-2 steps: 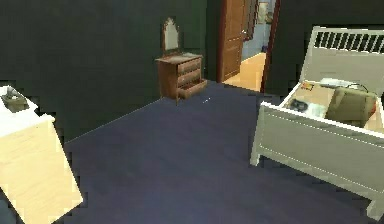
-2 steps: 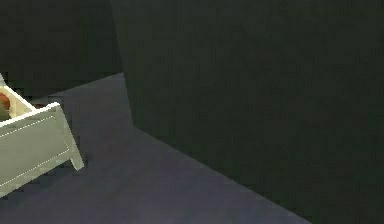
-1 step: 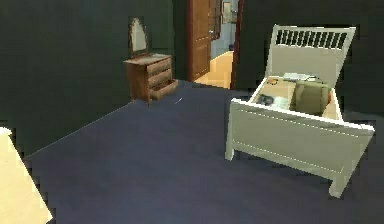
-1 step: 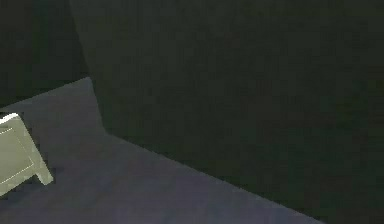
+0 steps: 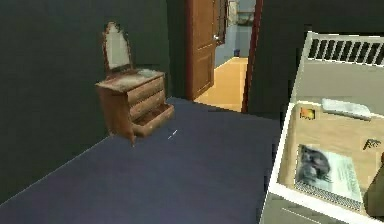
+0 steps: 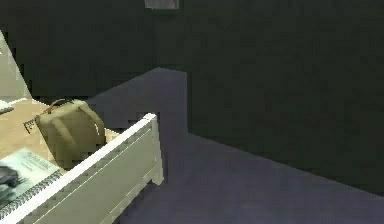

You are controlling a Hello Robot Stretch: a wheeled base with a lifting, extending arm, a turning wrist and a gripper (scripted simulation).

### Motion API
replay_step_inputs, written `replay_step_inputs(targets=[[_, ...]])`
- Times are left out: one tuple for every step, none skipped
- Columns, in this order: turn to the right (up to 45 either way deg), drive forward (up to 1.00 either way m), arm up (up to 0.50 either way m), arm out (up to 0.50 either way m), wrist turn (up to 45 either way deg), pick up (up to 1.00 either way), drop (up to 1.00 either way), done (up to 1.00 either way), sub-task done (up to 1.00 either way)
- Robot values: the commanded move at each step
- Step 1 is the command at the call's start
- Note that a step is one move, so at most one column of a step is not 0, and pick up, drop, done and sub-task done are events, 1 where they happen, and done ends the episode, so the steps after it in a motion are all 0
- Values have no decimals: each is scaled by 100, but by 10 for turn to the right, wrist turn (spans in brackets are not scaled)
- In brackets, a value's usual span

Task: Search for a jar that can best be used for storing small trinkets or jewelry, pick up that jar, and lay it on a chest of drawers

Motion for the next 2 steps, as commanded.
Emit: replay_step_inputs(targets=[[60, 0, 0, 0, 0, 0, 0, 0, 0], [0, 70, 0, 0, 0, 0, 0, 0, 0]])
